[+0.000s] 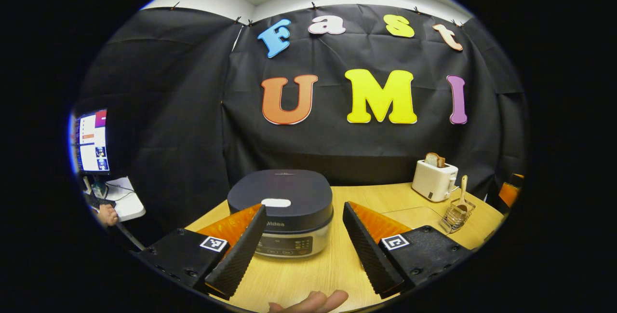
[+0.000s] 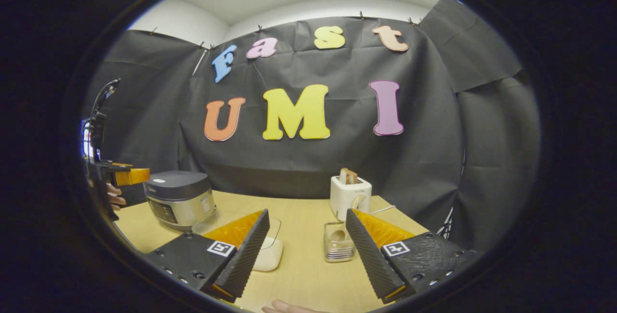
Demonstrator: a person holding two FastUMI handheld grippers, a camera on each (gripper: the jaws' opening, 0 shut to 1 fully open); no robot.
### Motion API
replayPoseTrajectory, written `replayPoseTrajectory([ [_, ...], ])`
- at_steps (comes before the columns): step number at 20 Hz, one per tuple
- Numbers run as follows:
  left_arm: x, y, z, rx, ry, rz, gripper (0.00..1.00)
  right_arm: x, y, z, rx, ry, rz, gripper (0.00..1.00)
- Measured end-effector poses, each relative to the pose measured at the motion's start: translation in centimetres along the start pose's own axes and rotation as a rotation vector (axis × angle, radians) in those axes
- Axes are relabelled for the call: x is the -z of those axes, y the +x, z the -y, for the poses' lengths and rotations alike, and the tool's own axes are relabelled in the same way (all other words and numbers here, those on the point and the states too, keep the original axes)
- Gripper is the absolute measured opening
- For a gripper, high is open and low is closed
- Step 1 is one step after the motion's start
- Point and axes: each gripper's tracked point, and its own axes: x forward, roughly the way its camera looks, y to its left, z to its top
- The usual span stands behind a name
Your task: Close the left gripper, press the button to open the rice cooker; take a wooden spoon from the chopstick holder with the right hand, scoop a spoonful of rice and pour it into the rice cooker, then put the wooden spoon back into the chopstick holder.
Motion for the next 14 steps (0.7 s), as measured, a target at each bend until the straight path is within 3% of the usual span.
replayPoseTrajectory([
  [6, -1.1, 5.5, -3.7, -0.046, 0.012, -0.052, 0.97, 0.3, -0.1, 1.2, 0.022, 0.005, -0.008, 0.95],
  [9, 0.4, 7.2, -3.9, -0.015, -0.048, -0.150, 0.84, 0.2, -0.2, 1.4, 0.024, 0.010, -0.002, 0.95],
  [10, 0.8, 7.5, -4.0, -0.007, -0.059, -0.179, 0.72, 0.3, -0.2, 1.3, 0.022, 0.012, -0.004, 0.96],
  [13, 1.4, 7.9, -3.2, 0.043, -0.060, -0.228, 0.49, 0.6, -0.3, 1.5, 0.020, 0.019, -0.013, 0.95],
  [14, 1.9, 8.1, -3.0, 0.054, -0.063, -0.259, 0.47, 0.8, -0.3, 1.6, 0.019, 0.023, -0.015, 0.95],
])
